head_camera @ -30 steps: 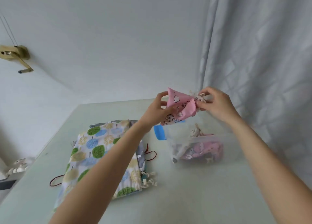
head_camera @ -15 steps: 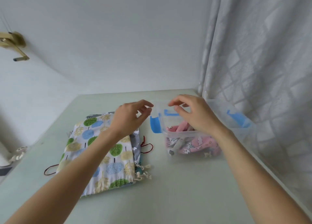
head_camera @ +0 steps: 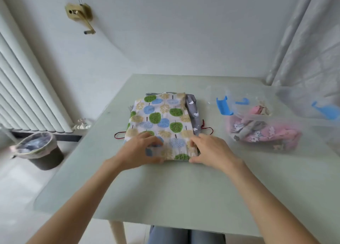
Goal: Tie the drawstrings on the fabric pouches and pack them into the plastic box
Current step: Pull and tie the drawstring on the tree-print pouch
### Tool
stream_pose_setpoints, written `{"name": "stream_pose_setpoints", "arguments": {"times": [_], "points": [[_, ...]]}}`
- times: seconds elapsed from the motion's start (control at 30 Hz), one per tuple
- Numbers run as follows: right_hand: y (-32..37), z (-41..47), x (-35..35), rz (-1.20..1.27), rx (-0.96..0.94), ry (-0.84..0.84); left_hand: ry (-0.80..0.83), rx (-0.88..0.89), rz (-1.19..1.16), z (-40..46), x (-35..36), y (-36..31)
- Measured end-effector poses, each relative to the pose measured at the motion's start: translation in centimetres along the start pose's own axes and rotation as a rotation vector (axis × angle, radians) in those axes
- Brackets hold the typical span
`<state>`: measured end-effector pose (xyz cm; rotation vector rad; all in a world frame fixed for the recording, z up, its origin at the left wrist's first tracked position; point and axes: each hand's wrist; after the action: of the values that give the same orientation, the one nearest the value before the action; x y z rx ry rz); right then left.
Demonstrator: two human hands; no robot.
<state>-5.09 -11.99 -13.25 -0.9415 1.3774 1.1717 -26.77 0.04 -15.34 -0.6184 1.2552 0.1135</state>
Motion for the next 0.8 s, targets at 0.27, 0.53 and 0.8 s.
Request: {"name": "stream_pose_setpoints", "arguments": {"times": [0.27,0.53,0.8], "points": [[-0.2,-2.1,2.1,0.265,0.069,-0.131,-0.363,-0.299,0.017,-6.4,1.0,3.1],[0.2,-1.7,0.5,0.282,0.084,-0.363,-0.279,-0.277,-0.243,-7.3,-1.6,3.3],[-1.0,-2.1,0.2,0.569,0.103,-0.103,-0.361,-0.443,-0.232,-9.3,-2.7,5.3]]}}
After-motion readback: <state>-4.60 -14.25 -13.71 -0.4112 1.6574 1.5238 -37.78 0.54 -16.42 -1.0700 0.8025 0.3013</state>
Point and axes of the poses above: each hand's wrist, its own z-axis towards the middle knuckle, its own x-axis out of the palm, y = z × x, and after that the axes turned 8 degrees about x, right-handed
